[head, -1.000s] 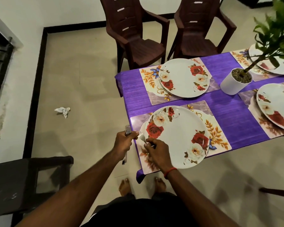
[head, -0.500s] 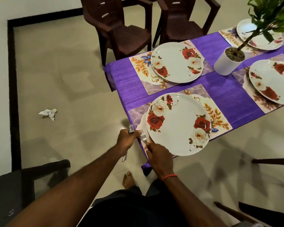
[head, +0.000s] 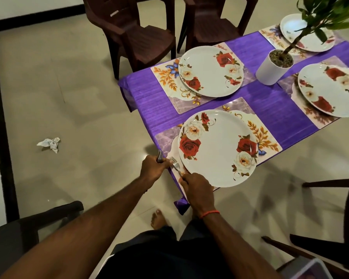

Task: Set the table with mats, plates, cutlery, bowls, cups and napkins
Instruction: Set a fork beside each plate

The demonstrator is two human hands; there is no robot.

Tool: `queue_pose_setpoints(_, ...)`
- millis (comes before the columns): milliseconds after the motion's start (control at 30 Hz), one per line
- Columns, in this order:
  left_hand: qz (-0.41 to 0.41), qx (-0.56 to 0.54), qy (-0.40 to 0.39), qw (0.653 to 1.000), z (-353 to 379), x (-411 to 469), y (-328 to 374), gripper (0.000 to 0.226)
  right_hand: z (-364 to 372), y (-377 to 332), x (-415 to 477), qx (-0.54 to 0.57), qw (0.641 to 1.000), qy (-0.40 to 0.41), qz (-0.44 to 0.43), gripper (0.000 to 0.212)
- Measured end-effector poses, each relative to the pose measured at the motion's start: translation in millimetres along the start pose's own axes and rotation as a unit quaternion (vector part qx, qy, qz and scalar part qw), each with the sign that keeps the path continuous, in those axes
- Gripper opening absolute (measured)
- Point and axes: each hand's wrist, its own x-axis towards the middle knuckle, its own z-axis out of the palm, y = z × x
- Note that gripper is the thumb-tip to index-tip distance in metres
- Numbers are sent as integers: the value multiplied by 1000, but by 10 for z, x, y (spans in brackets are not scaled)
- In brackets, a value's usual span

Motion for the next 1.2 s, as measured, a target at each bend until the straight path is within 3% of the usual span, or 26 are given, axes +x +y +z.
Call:
queue_pose_setpoints(300, 7, -3, 0, 1000, 28, -23, 65, 20, -61, 10, -3, 2, 999, -34, 24, 32)
queue_pose_setpoints(433, -44, -67, 24, 997, -49, -73, 82, 25, -99, 30, -16, -4, 1000, -16, 15, 34)
queue_pose_setpoints(567, -126, -220, -51, 966, -200, -161, 117, 17, -196, 41, -36, 0, 1000, 28, 2, 36)
queue_pose_setpoints(667, -167, -304, -125, 930, -310, -258, 183, 26, -288, -15, -6, 20, 999, 32, -21, 33)
queue_pose_setpoints(967, -117, -369, -192, 902, -462, -669, 252, 25, -493, -255, 249, 128, 990, 9, -57, 26)
queue_pose_setpoints(1200, -76, -372, -158, 911, -584, -1023, 142, 25, -386, -527, 393, 278, 952, -127, -34, 32)
